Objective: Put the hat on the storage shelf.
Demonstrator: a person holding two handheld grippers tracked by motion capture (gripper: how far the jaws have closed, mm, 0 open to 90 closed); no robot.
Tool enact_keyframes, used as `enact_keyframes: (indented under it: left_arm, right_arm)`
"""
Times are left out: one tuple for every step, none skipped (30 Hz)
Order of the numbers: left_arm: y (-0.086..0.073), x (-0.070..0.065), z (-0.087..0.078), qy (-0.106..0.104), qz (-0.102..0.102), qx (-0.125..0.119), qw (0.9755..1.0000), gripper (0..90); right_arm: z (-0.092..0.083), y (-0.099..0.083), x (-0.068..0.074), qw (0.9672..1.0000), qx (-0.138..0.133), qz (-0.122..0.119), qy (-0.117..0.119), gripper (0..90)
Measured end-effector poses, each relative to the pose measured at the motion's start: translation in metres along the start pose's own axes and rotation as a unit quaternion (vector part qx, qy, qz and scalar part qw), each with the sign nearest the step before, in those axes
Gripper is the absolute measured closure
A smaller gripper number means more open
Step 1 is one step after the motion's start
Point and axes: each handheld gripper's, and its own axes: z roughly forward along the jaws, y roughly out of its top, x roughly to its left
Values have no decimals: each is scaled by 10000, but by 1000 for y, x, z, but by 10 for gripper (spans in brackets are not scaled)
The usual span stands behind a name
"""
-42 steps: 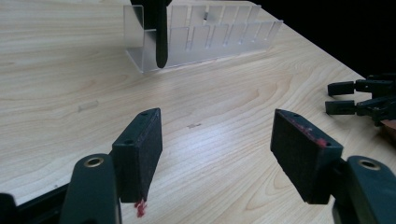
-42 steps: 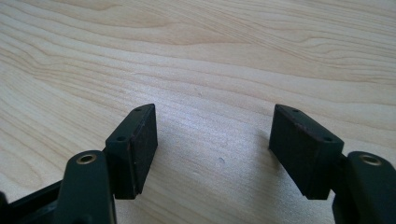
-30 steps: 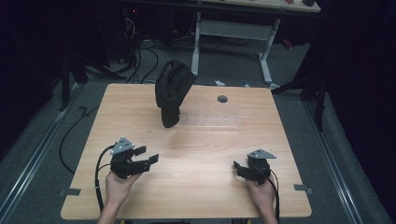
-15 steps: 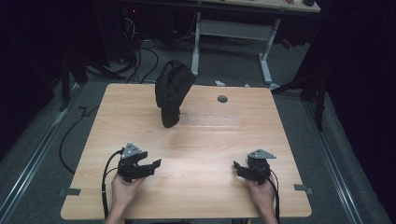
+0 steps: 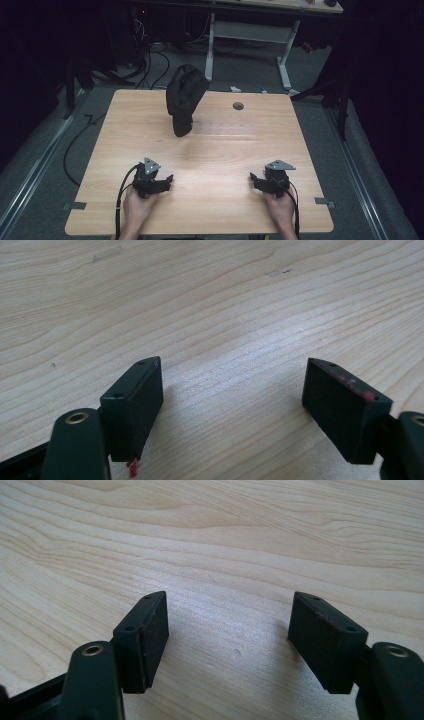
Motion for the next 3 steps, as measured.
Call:
enact_keyframes:
  left_arm:
    - [0,0,0,-3,-2,1,10000,245]
    - [0,0,0,-3,-3,1,10000,244]
    - [0,0,0,-3,-5,2,10000,244]
  right_arm:
    - [0,0,0,10000,-1,0,0,325]
    - [0,0,0,10000,-1,0,0,325]
    - [0,0,0,10000,0,1,1,325]
